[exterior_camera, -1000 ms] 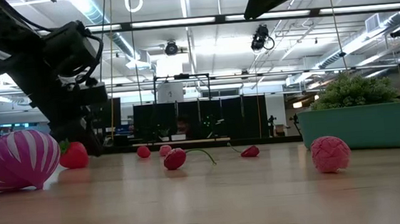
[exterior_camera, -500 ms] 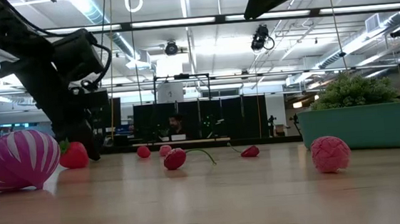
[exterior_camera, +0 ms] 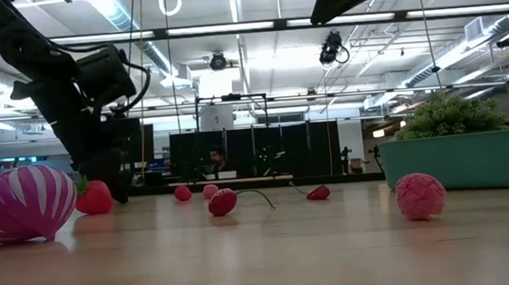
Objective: Pick and placing Produce into tupperware
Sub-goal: Put the cherry into the green bin
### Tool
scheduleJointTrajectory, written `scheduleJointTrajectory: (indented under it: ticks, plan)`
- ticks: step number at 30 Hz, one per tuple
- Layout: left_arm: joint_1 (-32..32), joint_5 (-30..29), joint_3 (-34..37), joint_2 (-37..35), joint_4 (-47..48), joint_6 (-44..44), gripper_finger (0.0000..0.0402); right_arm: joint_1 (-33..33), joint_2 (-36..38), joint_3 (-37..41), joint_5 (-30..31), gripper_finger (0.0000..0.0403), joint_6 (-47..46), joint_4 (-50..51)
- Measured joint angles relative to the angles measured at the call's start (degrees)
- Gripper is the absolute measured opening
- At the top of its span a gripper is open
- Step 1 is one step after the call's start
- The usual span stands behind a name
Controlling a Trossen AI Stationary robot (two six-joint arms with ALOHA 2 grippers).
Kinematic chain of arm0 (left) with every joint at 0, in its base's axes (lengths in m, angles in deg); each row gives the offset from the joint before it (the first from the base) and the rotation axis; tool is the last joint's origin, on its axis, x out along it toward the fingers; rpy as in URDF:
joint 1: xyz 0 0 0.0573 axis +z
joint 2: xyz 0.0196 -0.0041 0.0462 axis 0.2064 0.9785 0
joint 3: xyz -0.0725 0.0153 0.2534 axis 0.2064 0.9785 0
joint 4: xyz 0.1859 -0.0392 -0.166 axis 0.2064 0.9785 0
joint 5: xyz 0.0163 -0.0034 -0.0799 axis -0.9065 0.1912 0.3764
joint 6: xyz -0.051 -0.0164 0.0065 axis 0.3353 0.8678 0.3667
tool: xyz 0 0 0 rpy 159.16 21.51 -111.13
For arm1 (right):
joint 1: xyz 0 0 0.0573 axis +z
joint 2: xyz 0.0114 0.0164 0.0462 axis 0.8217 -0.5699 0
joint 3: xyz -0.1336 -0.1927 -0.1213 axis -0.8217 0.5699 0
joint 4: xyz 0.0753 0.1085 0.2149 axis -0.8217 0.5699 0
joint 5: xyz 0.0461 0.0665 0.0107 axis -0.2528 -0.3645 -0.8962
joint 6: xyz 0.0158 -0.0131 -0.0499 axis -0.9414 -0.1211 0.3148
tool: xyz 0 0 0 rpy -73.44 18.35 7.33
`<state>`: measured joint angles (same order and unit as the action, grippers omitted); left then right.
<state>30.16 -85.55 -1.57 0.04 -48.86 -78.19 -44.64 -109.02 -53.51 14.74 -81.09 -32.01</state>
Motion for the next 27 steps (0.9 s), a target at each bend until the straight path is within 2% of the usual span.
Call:
scheduleJointTrajectory:
  ticks: [7, 13, 18, 21, 27]
  plan:
    - [0.72, -0.23, 0.11, 0.1, -0.64, -0.01, 0.001, 0.0, 0.0, 0.02, 0.0, 0.0117, 0.02, 0.0]
    - [0.74, 0.1, 0.14, 0.09, -0.89, -0.38, 0.0017, 0.01, 0.0, 0.02, 0.0, 0.0117, 0.02, -0.01]
    - [0.74, 0.15, 0.14, 0.09, -1.13, -0.47, 0.0005, 0.0, 0.0, 0.0, 0.0, 0.0117, 0.02, -0.02]
    - [0.47, 0.19, 0.14, 0.09, -1.17, -0.5, 0.0023, 0.02, 0.0, 0.02, 0.0, 0.0117, 0.04, -0.02]
    - [-1.08, -0.98, 0.14, -0.23, -1.15, -1.86, 0.0104, 0.0, 0.0, 0.0, 0.0, 0.0117, 0.04, 0.0]
